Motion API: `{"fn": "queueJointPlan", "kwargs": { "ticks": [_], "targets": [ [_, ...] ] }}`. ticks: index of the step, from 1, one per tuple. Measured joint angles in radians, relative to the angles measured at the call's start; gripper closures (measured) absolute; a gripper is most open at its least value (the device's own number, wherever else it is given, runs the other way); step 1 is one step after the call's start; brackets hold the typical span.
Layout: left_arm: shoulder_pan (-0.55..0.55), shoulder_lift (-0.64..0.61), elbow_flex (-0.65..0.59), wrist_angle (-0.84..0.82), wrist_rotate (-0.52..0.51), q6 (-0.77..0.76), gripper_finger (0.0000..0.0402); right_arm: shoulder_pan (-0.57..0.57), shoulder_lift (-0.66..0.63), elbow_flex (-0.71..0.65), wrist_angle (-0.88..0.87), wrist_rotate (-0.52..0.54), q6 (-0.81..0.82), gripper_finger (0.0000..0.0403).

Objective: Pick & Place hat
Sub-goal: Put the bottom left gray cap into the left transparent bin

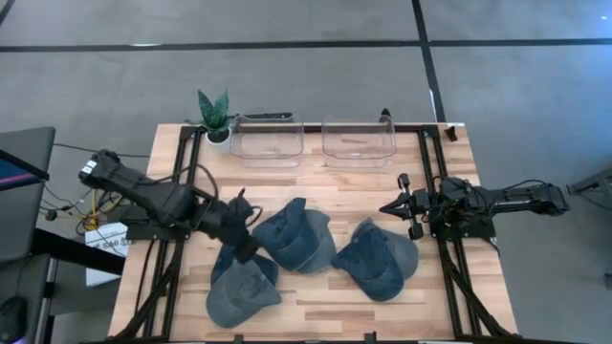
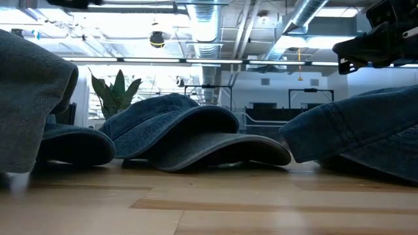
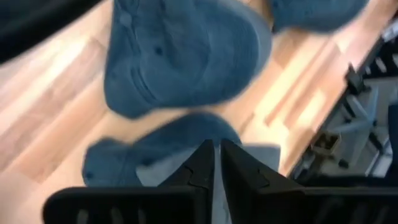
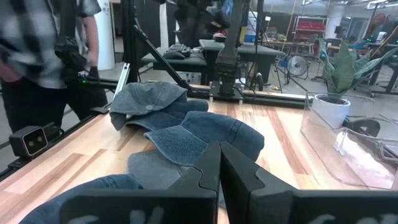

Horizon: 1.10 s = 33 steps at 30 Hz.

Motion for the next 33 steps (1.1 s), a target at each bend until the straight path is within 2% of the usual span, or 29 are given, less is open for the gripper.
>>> {"fn": "queueJointPlan", "kwargs": {
  "ticks": [11,15,21,26,33],
  "targets": [
    [-0.164,0.001,-0.002,-0.182,0.054,-0.013,0.0299,0.0,0.0,0.0,0.0,0.0,0.0,0.0403],
    [-0.219,-0.033,-0.077,-0.172,0.053,0.013,0.0292,0.0,0.0,0.0,0.0,0.0,0.0,0.0403],
    [-0.272,-0.147,-0.295,-0.04,0.064,0.013,0.0291,0.0,0.0,0.0,0.0,0.0,0.0,0.0403],
    [-0.272,-0.269,-0.481,0.166,0.104,0.011,0.0291,0.0,0.0,0.0,0.0,0.0,0.0,0.0403],
    [-0.261,-0.377,-0.657,0.388,0.113,0.011,0.0286,0.0,0.0,0.0,0.0,0.0,0.0,0.0403]
  ]
}}
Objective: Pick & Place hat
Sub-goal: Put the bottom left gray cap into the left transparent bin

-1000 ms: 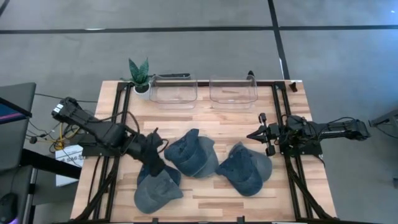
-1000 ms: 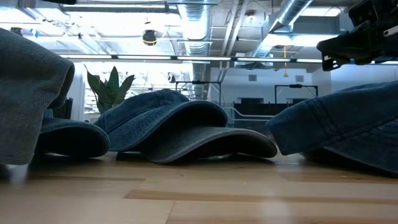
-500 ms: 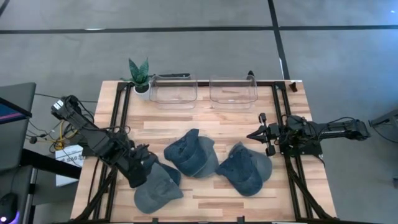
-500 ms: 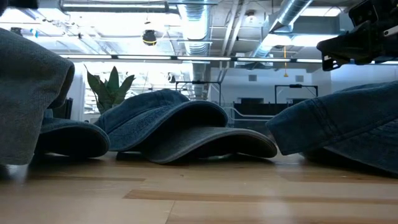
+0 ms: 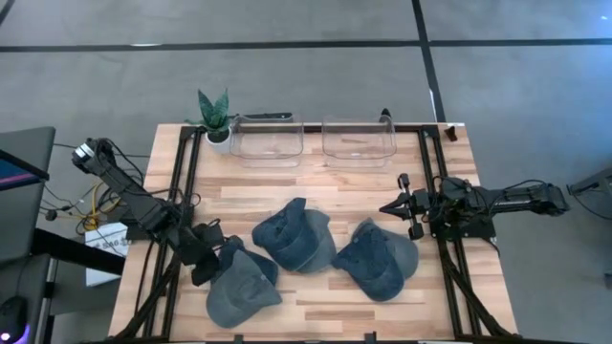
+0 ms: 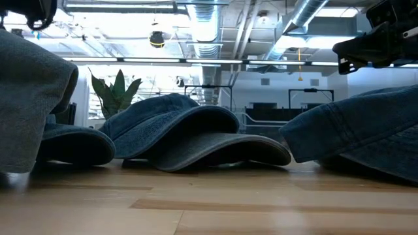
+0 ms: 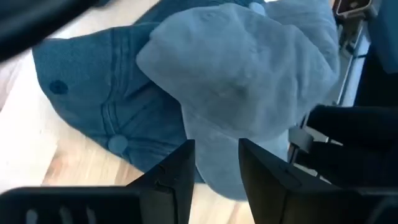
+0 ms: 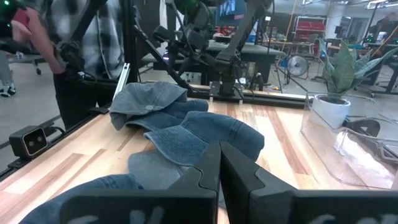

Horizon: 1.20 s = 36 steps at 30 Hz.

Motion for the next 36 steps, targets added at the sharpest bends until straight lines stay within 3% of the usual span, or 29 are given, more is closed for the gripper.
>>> {"fn": "queueJointPlan", "kwargs": {
  "ticks": [9,13,20,29,36],
  "targets": [
    [0.085,0.003,-0.099,0.098,-0.123,0.087,0.0266,0.0,0.0,0.0,0.0,0.0,0.0,0.0403],
    [0.142,0.003,-0.102,0.167,-0.125,0.153,0.0261,0.0,0.0,0.0,0.0,0.0,0.0,0.0403],
    [0.203,0.029,-0.102,0.202,-0.067,0.218,0.0261,0.0,0.0,0.0,0.0,0.0,0.0,0.0403],
    [0.229,0.118,-0.102,0.238,0.085,0.23,0.0261,0.0,0.0,0.0,0.0,0.0,0.0,0.0403],
    [0.229,0.109,-0.102,0.329,0.206,0.215,0.0261,0.0,0.0,0.0,0.0,0.0,0.0,0.0403]
  ]
}}
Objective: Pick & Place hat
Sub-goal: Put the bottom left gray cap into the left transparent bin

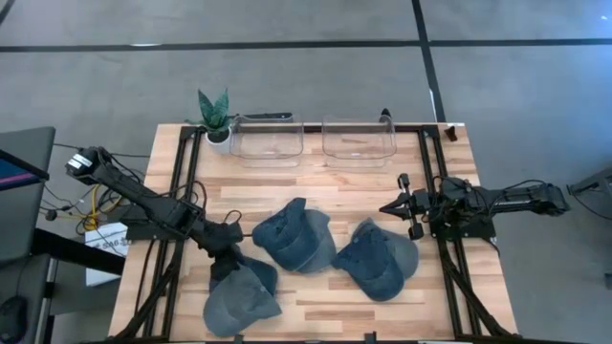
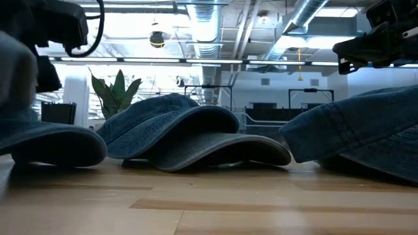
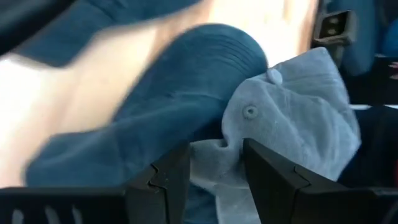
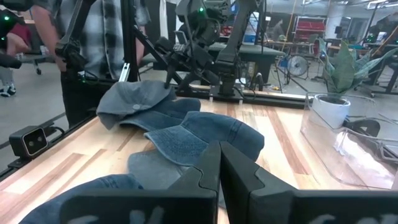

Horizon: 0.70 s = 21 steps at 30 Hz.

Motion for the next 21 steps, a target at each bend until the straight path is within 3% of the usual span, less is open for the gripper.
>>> {"fn": "queueJointPlan", "kwargs": {
  "ticks": [9,13,16,19,21],
  "targets": [
    [0.006,-0.005,0.0,-0.002,0.077,-0.045,0.0261,0.0,0.0,0.0,0.0,0.0,0.0,0.0403],
    [0.006,-0.005,0.0,0.003,0.17,-0.054,0.0269,0.0,0.0,0.0,0.0,0.0,0.0,0.0403],
    [0.004,-0.005,0.0,0.003,0.187,-0.06,0.0306,0.0,0.0,0.0,0.0,0.0,0.0,0.0403],
    [0.004,-0.005,0.0,0.003,0.159,-0.049,0.0377,0.0,0.0,0.0,0.0,0.0,0.0,0.0403],
    [0.004,-0.005,0.0,0.005,0.128,-0.049,0.0393,0.0,0.0,0.0,0.0,0.0,0.0,0.0403]
  ]
}}
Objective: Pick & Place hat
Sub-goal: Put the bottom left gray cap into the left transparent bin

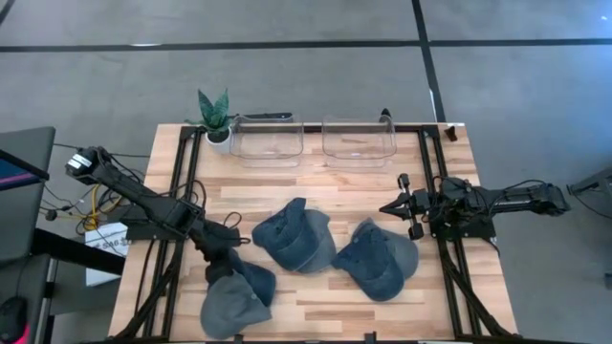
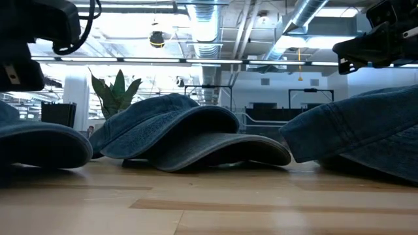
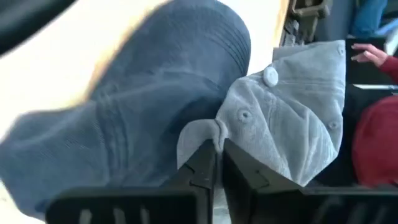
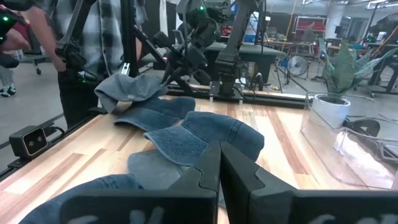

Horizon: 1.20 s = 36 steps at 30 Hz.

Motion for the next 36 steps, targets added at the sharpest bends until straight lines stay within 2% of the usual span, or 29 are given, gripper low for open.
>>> {"fn": "queueJointPlan", "kwargs": {
  "ticks": [6,13,17,21,24,26,31,36],
  "targets": [
    [-0.012,0.0,0.107,-0.021,-0.083,0.034,0.0399,0.0,0.0,0.0,0.0,0.0,0.0,0.0403],
    [-0.04,0.0,0.371,-0.105,-0.206,0.1,0.0401,0.0,0.0,0.0,0.0,0.0,0.0,0.0403],
    [-0.046,0.008,0.505,-0.165,-0.313,0.125,0.0401,0.0,0.0,0.0,0.0,0.0,0.0,0.0403],
    [-0.013,0.028,0.63,-0.239,-0.483,0.252,0.0401,0.0,0.0,0.0,0.0,0.0,0.0,0.0403],
    [0.05,0.049,0.699,-0.264,-0.636,0.366,0.0401,0.0,0.0,0.0,0.0,0.0,0.0,0.0403],
    [0.112,0.069,0.735,-0.261,-0.695,0.444,0.0401,0.0,0.0,0.0,0.0,0.0,0.0,0.0403],
    [0.329,0.134,0.805,-0.261,-0.71,0.572,0.0401,0.0,0.0,0.0,0.0,0.0,0.0,0.0403],
    [0.546,0.168,0.832,-0.229,-0.664,0.688,0.0401,0.0,0.0,0.0,0.0,0.0,0.0,0.0403]
  ]
}}
